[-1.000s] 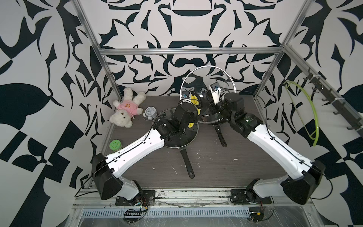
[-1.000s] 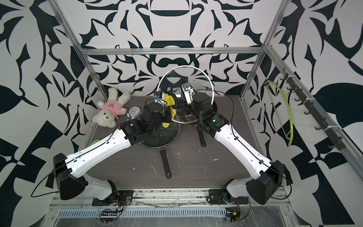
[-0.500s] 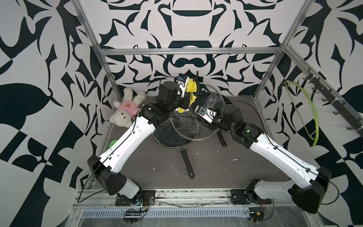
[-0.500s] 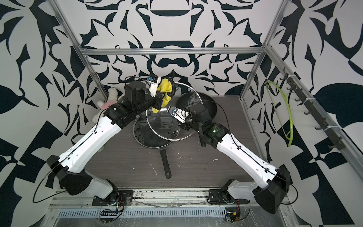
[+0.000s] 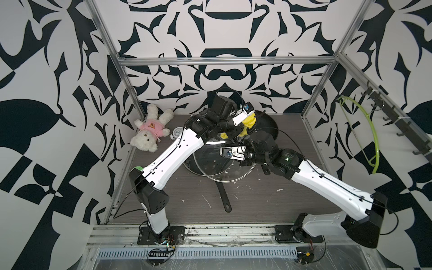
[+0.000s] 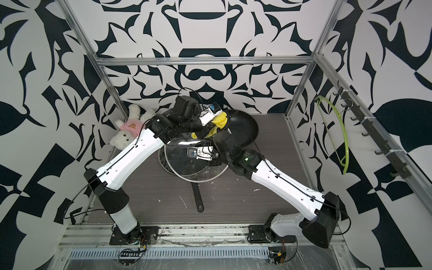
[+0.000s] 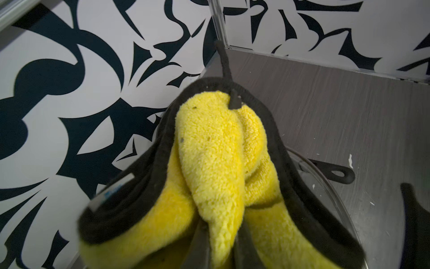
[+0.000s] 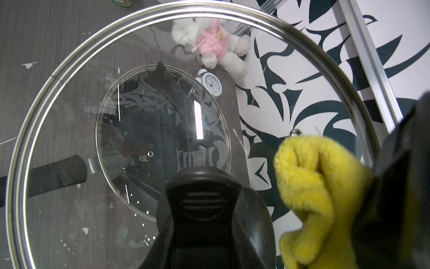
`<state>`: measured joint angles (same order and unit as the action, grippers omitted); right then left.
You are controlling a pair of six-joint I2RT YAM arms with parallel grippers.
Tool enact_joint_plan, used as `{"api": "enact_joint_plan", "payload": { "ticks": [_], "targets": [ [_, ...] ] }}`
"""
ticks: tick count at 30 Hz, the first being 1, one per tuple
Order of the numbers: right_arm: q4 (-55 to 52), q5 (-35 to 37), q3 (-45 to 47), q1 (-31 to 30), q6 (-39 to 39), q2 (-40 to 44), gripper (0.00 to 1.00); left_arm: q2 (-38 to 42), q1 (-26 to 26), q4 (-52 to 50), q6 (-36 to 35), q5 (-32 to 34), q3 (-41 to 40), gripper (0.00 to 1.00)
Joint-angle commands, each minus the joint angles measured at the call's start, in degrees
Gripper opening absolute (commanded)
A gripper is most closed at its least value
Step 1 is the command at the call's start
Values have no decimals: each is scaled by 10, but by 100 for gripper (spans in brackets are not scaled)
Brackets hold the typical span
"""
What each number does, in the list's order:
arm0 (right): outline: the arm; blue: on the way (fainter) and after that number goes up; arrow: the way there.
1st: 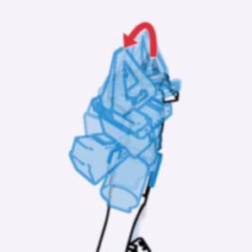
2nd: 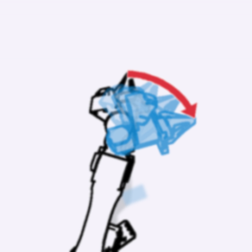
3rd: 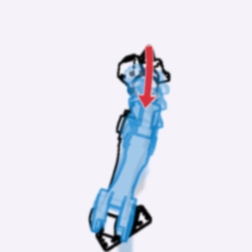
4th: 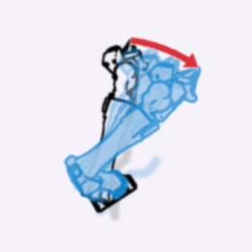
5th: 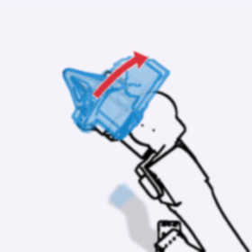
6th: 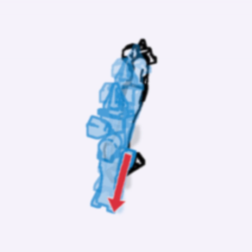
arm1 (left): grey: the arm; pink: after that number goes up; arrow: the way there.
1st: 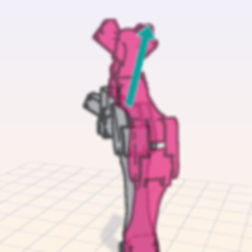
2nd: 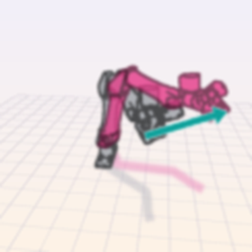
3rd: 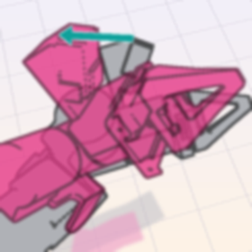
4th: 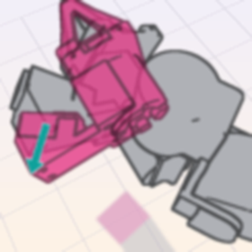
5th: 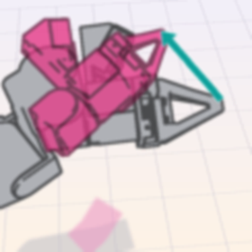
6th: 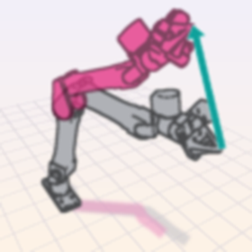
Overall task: Wipe the pot lid with a cloth
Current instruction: Wipe the pot lid.
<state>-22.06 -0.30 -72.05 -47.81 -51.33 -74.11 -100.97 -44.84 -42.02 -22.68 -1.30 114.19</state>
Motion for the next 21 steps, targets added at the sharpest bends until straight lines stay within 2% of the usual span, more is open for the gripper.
{"api": "enact_joint_plan", "payload": {
  "ticks": [1,5,10,14,21],
  "targets": [
    [153,27,-62,-1,-1,34,0,6,4,5,-16,32,-3,0],
    [161,54,-65,0,46,35,0,38,8,78,34,112,-47,0],
    [169,75,-61,7,93,37,0,84,17,153,97,180,-102,0],
    [204,118,-55,13,151,36,0,123,20,219,145,245,-159,0],
    [264,179,-50,23,249,45,0,182,21,289,253,313,-249,0]
  ]
}}
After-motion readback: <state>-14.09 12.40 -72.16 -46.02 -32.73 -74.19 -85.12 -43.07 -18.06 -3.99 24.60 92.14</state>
